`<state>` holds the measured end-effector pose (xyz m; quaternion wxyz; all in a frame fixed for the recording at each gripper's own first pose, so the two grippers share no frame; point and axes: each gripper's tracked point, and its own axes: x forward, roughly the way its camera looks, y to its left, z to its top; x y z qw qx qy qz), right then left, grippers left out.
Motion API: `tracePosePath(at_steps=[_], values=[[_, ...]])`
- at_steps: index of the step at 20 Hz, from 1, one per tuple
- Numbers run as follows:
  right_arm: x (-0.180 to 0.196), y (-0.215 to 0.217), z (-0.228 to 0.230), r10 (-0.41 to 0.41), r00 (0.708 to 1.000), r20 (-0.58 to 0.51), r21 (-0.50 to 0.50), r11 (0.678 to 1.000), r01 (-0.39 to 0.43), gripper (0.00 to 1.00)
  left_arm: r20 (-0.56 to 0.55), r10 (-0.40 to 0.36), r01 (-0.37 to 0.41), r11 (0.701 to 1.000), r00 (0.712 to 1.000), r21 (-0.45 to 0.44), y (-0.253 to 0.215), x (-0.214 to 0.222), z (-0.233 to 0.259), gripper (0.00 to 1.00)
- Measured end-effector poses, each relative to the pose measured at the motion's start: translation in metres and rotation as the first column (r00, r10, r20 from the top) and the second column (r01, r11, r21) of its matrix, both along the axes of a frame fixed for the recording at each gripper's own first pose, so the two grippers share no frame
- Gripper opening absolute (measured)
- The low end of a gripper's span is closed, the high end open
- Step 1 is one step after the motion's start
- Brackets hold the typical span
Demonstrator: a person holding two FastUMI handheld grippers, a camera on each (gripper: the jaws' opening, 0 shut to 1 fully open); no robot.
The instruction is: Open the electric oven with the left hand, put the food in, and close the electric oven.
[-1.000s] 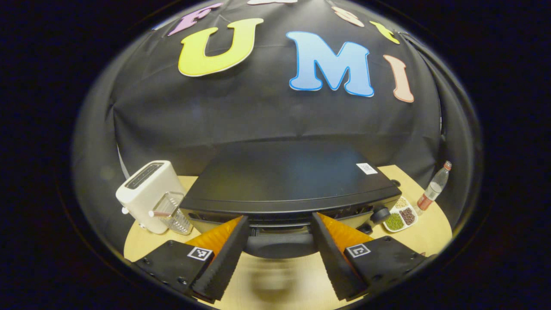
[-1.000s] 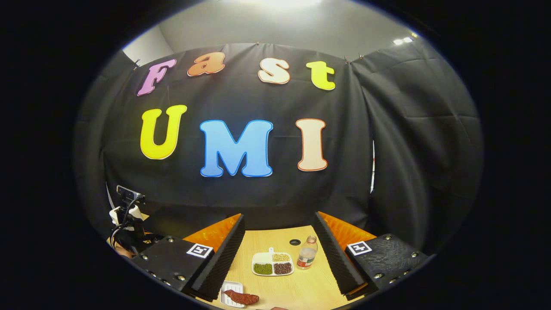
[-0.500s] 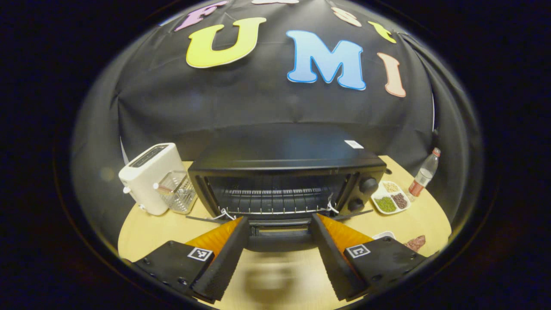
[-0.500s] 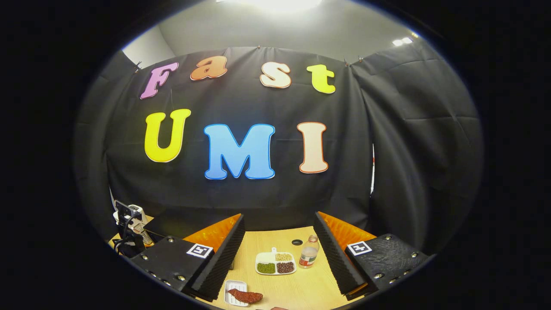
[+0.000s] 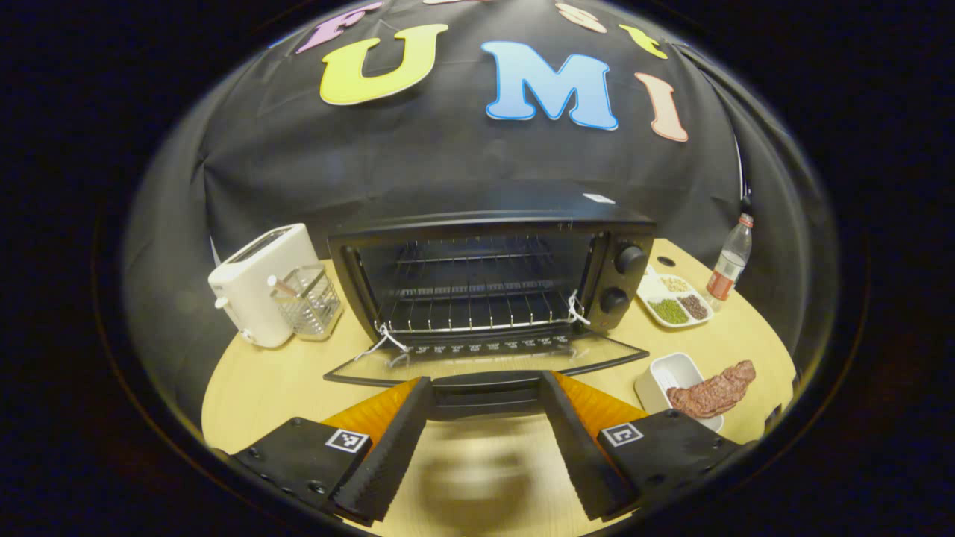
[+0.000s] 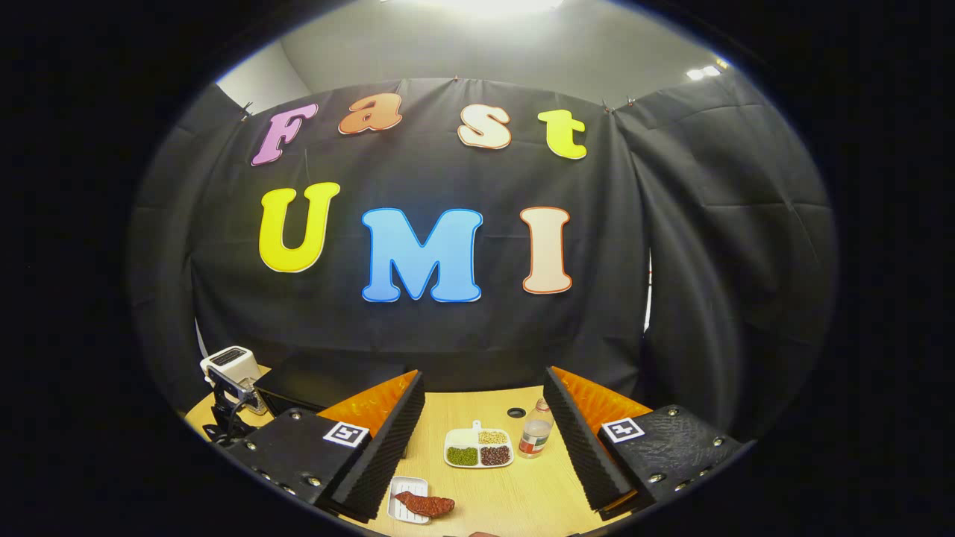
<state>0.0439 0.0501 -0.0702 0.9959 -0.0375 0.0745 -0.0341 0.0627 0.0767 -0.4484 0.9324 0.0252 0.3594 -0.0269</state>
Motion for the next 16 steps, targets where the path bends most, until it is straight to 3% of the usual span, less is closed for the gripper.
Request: tracePosePath(at_steps=[4,8,11,14,15,16], values=[[0.002,0.005,-0.007,0.023,1.0,-0.015,-0.003,1.0,-0.023,0.98,-0.037,0.027,-0.027,1.0,0.999,0.004,0.016,-0.018,-0.018,1.0],[0.005,0.01,-0.024,0.032,0.998,-0.056,0.012,0.999,-0.032,0.98,0.035,0.064,-0.063,0.998,0.997,-0.018,0.033,-0.011,0.02,0.97],[0.009,0.016,-0.038,0.037,0.995,-0.091,0.051,0.998,-0.033,0.98,0.148,0.07,-0.065,0.997,0.986,-0.043,0.042,0.006,0.082,0.99],[0.011,0.023,-0.072,0.07,0.983,-0.171,0.121,0.991,-0.05,0.98,0.285,0.075,-0.054,0.995,0.956,-0.081,0.046,0.022,0.163,1.0],[0.01,0.025,-0.088,0.09,0.973,-0.213,0.156,0.986,-0.057,0.98,0.335,0.073,-0.043,0.994,0.939,-0.097,0.046,0.026,0.192,0.9],[0.01,0.027,-0.104,0.112,0.962,-0.25,0.198,0.978,-0.062,0.98,0.389,0.07,-0.032,0.994,0.918,-0.104,0.046,0.029,0.222,1.0]])
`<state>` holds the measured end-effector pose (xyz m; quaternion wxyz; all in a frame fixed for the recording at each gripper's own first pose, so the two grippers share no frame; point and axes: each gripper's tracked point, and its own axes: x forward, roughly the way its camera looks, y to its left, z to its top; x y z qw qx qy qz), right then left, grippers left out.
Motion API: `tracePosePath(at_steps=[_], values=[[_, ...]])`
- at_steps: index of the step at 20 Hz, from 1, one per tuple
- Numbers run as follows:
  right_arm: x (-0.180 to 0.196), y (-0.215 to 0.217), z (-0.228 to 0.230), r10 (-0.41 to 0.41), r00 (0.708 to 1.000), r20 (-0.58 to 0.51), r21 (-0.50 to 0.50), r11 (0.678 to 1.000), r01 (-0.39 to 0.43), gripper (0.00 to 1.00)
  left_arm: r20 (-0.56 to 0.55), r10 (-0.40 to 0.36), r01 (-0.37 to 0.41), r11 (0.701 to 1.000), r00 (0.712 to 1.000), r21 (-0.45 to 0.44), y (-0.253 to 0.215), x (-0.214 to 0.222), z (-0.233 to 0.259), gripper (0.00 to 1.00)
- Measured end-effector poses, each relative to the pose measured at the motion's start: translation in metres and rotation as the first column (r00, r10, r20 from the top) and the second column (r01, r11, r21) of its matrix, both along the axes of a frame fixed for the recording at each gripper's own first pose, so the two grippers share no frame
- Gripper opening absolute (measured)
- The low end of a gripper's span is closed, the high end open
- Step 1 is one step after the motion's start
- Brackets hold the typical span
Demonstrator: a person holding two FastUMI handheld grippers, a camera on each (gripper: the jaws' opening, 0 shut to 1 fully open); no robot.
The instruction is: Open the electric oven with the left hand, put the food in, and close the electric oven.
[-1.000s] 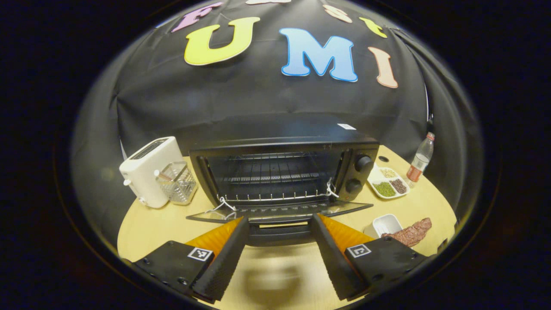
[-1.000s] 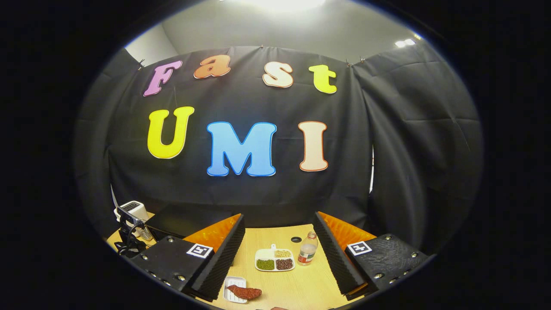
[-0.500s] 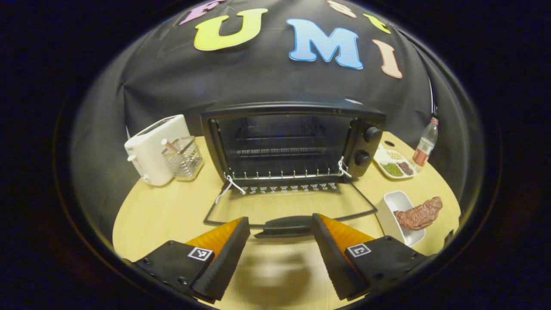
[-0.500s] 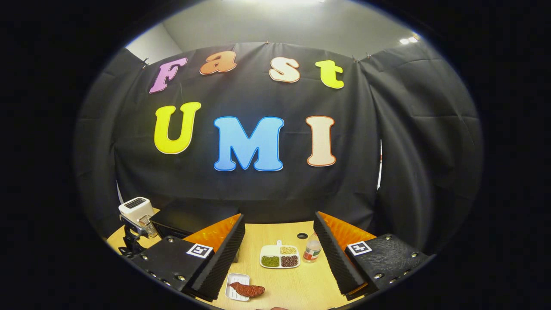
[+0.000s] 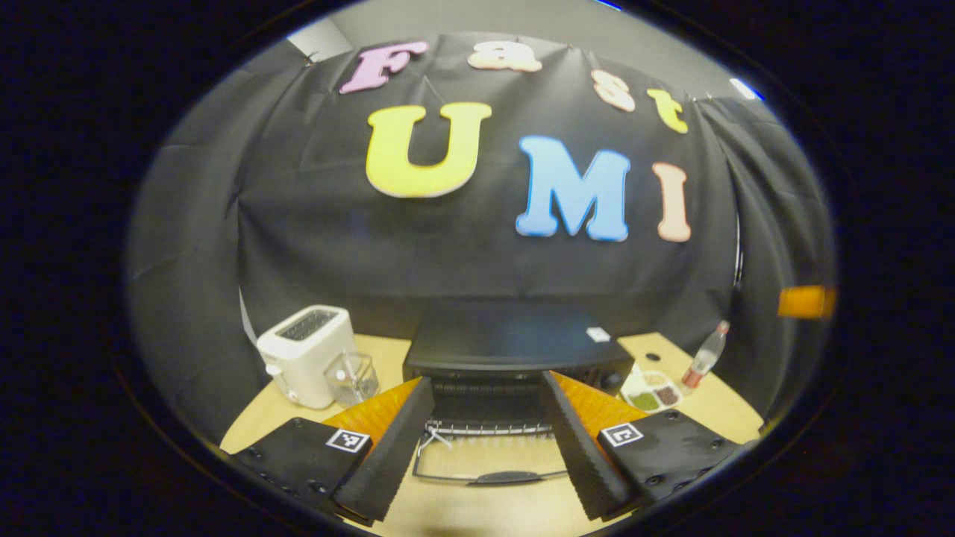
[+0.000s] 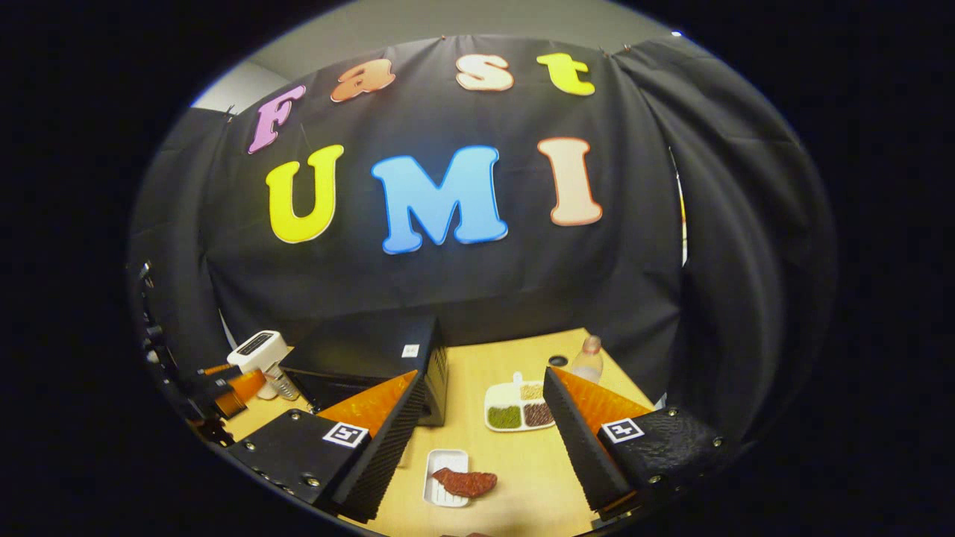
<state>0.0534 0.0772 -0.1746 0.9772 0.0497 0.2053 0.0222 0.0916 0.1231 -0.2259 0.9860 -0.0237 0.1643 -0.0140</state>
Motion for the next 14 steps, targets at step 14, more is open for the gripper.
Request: tracePosePath(at_steps=[14], values=[[-0.026,-0.004,-0.23,0.157,0.886,-0.437,0.513,0.852,0.102,0.96,0.335,0.039,-0.044,0.999,0.942,0.007,-0.011,-0.014,0.224,1.0]])
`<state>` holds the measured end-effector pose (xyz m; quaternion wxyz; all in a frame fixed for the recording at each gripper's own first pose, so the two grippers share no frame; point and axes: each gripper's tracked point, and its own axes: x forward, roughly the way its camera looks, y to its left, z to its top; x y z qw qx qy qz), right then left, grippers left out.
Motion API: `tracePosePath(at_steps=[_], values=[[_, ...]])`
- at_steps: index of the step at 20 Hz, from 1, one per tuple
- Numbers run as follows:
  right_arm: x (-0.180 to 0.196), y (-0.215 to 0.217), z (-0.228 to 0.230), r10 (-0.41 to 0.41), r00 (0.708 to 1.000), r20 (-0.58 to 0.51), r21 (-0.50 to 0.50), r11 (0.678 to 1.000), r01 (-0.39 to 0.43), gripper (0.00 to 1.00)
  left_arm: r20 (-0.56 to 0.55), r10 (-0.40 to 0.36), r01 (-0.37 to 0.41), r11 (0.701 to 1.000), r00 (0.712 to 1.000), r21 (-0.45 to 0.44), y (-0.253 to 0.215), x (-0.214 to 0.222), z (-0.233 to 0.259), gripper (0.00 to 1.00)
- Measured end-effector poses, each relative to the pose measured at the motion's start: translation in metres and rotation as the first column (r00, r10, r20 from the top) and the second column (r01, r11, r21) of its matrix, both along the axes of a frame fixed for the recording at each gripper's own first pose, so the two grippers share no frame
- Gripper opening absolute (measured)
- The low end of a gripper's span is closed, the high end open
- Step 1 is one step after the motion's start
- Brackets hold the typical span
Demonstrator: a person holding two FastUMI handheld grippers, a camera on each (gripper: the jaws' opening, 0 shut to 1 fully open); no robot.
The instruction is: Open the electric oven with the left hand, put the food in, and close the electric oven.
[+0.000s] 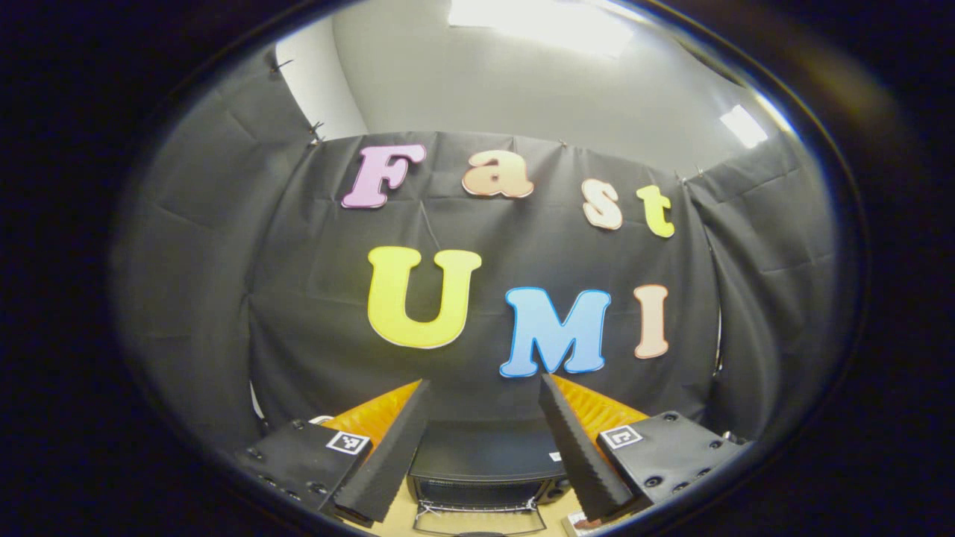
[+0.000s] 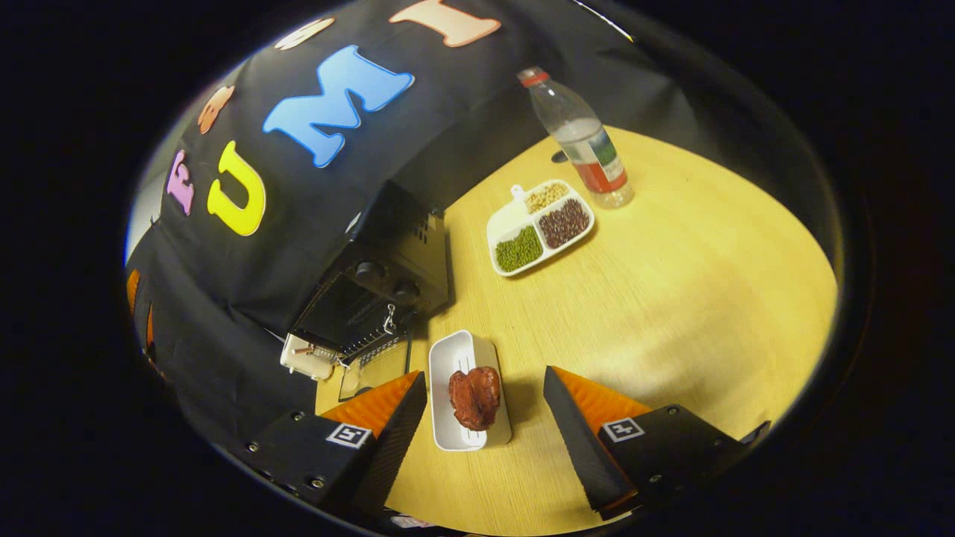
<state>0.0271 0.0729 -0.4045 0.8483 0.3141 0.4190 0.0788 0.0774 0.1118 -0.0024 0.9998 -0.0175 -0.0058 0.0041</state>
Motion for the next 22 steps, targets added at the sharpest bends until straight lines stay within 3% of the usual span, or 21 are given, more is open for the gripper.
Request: tracePosePath(at_steps=[3,4,5,8,9,10,12,17,22], values=[[-0.001,0.012,-0.022,0.023,0.999,-0.047,0.063,0.998,-0.02,0.96,-0.017,0.034,-0.034,0.999,0.999,0.025,-0.005,-0.004,-0.002,1.0],[-0.001,0.018,-0.028,0.03,0.998,-0.058,0.087,0.996,-0.025,0.87,-0.027,0.041,-0.04,0.999,0.999,0.031,-0.007,-0.006,-0.005,1.0],[-0.002,0.021,-0.027,0.04,0.997,-0.062,0.106,0.994,-0.033,0.86,-0.034,0.05,-0.049,0.998,0.998,0.04,-0.008,-0.008,-0.005,1.0],[0.003,0.026,-0.02,0.032,0.998,-0.055,0.144,0.989,-0.024,0.26,-0.044,0.086,-0.083,0.994,0.995,0.071,-0.005,-0.016,-0.005,1.0],[0.003,0.028,-0.017,0.032,0.998,-0.052,0.147,0.989,-0.024,0.26,-0.046,0.101,-0.097,0.992,0.994,0.076,-0.003,-0.019,-0.005,1.0],[0.005,0.03,-0.015,0.038,0.998,-0.049,0.174,0.984,-0.029,0.16,-0.05,0.114,-0.11,0.991,0.992,0.076,-0.001,-0.02,-0.005,1.0],[0.008,0.032,-0.012,0.056,0.997,-0.05,0.184,0.982,-0.046,0.11,-0.065,0.138,-0.134,0.989,0.988,0.065,0.001,-0.022,-0.009,1.0],[0.01,0.031,0.015,0.106,0.994,-0.007,0.216,0.971,-0.102,0.11,-0.072,0.187,-0.183,0.981,0.98,0.06,0.008,-0.029,-0.006,1.0],[0.014,0.047,0.076,0.108,0.992,0.069,0.38,0.916,-0.126,0.11,-0.077,0.192,-0.189,0.981,0.978,0.035,0.003,-0.036,-0.007,0.97]])
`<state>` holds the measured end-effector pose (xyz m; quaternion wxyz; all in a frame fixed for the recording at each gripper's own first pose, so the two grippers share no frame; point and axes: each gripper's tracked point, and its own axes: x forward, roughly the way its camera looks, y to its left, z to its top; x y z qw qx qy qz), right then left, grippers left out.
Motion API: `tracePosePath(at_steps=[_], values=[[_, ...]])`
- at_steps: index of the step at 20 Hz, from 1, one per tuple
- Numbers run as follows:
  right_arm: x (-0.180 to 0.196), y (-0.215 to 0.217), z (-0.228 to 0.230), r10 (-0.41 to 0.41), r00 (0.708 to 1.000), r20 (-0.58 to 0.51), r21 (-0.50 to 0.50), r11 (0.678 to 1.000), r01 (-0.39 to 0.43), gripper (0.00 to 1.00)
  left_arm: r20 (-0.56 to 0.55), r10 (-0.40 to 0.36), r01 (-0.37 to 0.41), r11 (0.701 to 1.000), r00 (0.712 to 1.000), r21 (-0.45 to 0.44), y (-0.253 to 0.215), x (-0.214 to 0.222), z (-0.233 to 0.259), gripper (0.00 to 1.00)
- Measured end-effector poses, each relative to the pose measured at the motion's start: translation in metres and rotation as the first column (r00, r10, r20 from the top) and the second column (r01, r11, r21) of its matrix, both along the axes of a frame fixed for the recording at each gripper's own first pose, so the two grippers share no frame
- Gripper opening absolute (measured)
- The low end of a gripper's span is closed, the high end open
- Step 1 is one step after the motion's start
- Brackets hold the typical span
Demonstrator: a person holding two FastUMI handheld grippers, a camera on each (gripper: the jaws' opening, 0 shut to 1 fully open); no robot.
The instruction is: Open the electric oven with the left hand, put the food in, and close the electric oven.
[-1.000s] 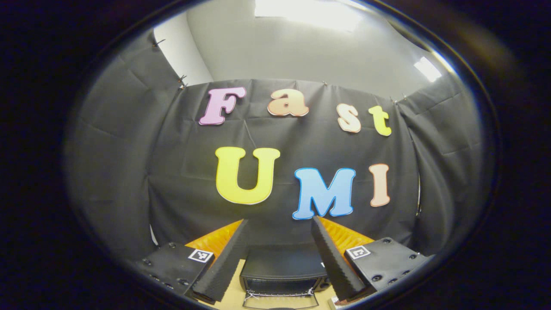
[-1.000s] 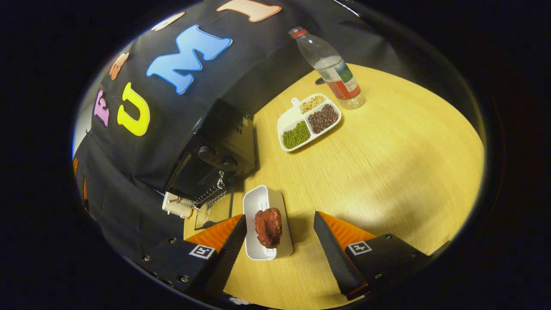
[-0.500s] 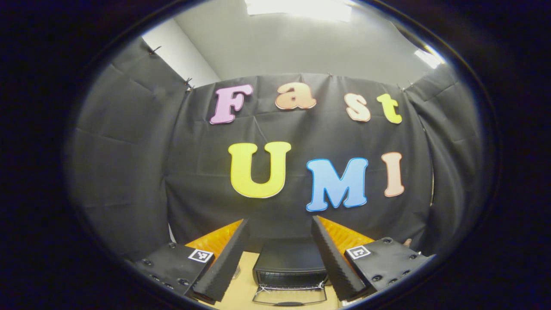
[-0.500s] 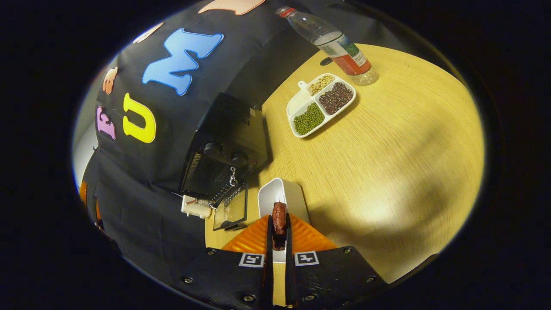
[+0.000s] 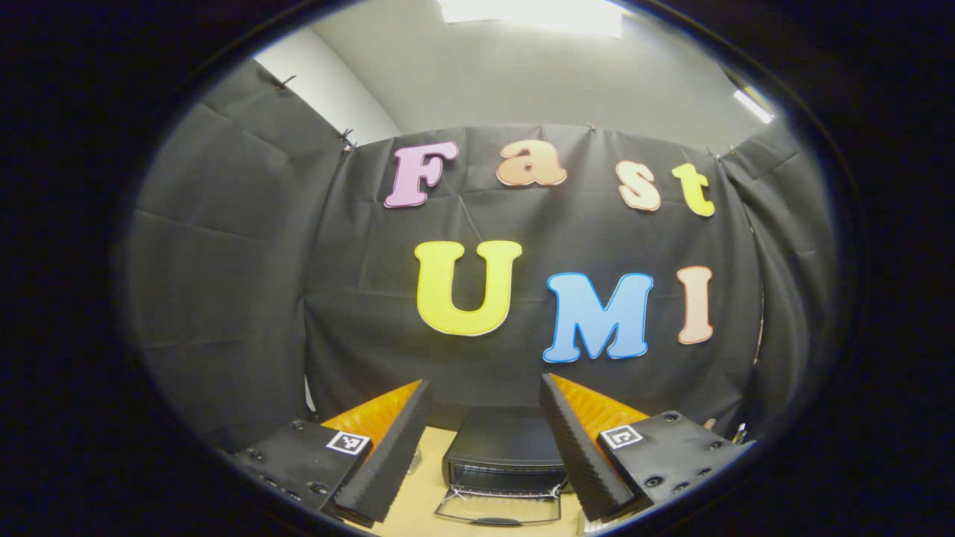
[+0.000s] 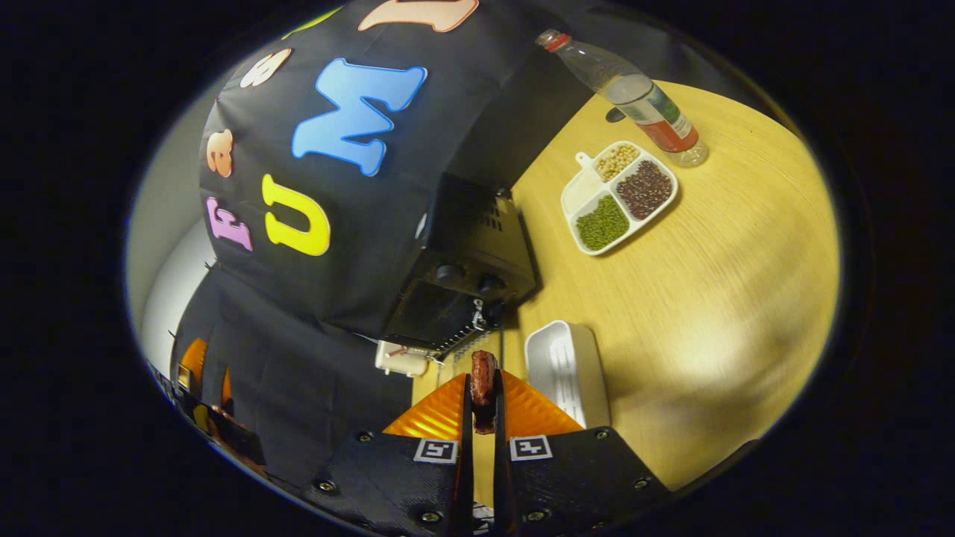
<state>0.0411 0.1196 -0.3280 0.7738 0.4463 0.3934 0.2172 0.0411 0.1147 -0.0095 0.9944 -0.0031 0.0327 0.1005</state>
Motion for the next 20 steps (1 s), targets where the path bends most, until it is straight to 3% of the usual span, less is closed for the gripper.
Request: tracePosePath(at_steps=[1,8,14,19,20], values=[[0.002,0.005,0.011,-0.007,1.0,0.011,0.023,1.0,0.006,0.11,-0.001,-0.007,0.007,1.0,1.0,-0.004,0.0,-0.001,0.0,1.0],[0.011,0.051,0.067,-0.069,0.997,0.045,0.182,0.981,0.059,0.11,0.024,-0.09,0.09,0.996,0.996,-0.021,0.017,0.005,0.018,1.0],[0.044,0.114,0.055,-0.096,0.995,0.033,0.13,0.987,0.091,0.11,-0.068,-0.126,0.124,0.992,0.99,-0.039,0.056,-0.002,-0.01,1.0],[0.086,0.166,0.023,-0.126,0.992,0.011,0.064,0.99,0.125,0.11,-0.077,-0.15,0.148,0.989,0.986,-0.03,0.081,-0.004,-0.01,0.97],[0.094,0.174,0.015,-0.14,0.99,0.001,0.051,0.989,0.14,0.11,-0.072,-0.151,0.149,0.988,0.986,-0.03,0.087,-0.003,-0.008,1.0]])
